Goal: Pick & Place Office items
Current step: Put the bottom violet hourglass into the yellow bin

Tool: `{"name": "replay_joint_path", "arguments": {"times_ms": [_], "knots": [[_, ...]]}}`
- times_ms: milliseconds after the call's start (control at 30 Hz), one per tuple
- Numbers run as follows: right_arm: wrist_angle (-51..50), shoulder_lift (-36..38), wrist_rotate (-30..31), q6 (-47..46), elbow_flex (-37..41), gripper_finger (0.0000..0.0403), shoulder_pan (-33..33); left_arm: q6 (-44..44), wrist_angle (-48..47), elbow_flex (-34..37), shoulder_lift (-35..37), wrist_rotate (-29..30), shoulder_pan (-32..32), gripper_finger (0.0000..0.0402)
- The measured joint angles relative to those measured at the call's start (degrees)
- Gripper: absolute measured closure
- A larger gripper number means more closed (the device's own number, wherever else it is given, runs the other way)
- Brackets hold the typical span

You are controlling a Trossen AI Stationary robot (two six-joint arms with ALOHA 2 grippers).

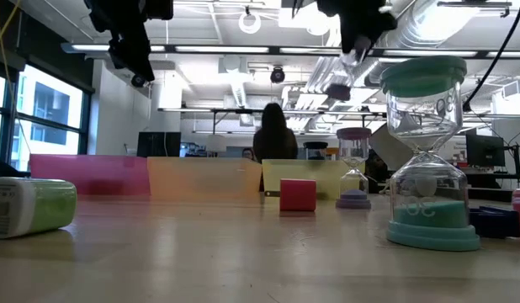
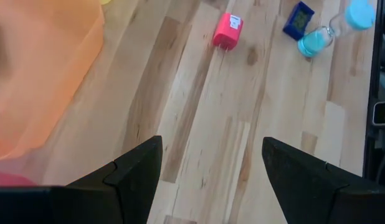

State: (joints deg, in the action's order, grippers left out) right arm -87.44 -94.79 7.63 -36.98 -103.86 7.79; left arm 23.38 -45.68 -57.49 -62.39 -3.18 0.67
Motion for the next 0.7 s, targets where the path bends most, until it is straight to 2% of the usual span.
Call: {"name": "replay_joint_path", "arguments": {"times_ms": [300,700], "knots": [[-2.0,-4.5,0.5,14.4,-1.5,0.022,10.0,6.5,0.0,0.0,0.0,0.0,0.0,0.0133],[-0.6,-9.7,2.4,22.3,-1.4,0.022,11.3,8.0,1.7,0.0,0.0,0.4,0.0,0.0133]]}}
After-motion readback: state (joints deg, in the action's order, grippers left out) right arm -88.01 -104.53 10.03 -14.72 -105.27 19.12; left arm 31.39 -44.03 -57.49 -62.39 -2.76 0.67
